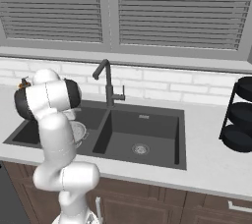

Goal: Put the colander in the sink, put the apple, peach in the colander, and turn on the sink faucet and pour water over the colander.

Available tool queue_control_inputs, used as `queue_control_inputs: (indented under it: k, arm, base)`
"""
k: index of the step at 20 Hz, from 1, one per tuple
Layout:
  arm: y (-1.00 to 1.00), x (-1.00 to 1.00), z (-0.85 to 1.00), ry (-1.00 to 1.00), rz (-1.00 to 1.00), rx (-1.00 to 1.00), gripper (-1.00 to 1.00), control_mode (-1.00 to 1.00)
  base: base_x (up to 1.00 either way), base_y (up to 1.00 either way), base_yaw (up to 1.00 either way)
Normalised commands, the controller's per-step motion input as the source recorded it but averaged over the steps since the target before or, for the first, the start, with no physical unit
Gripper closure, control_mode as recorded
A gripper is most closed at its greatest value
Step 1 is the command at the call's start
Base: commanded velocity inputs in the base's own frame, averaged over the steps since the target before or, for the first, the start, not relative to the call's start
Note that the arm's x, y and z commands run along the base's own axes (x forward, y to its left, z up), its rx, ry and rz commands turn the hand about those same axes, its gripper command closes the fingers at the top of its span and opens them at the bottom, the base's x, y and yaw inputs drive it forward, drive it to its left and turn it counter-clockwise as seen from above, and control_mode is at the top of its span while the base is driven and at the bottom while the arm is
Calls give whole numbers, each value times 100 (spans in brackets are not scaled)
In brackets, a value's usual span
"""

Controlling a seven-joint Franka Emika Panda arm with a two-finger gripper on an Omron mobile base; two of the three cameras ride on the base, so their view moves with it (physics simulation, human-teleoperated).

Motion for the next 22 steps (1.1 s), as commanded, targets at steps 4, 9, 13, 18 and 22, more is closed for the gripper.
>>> queue_control_inputs:
  k: [4, 9, 13, 18, 22]
  arm:
    - [4, -94, 85, -10, 0, 0, -100, -100]
    - [19, -77, 86, -17, 0, 2, -100, -100]
    - [36, -22, 75, -7, 2, 2, -100, -100]
    - [45, -15, 44, -3, 12, 5, -100, -100]
    - [56, 0, 5, 0, 28, 8, -100, -100]
  base:
    - [0, 0, 0]
    - [0, 0, 0]
    - [0, 0, 0]
    - [0, 0, 0]
    - [0, 0, 0]
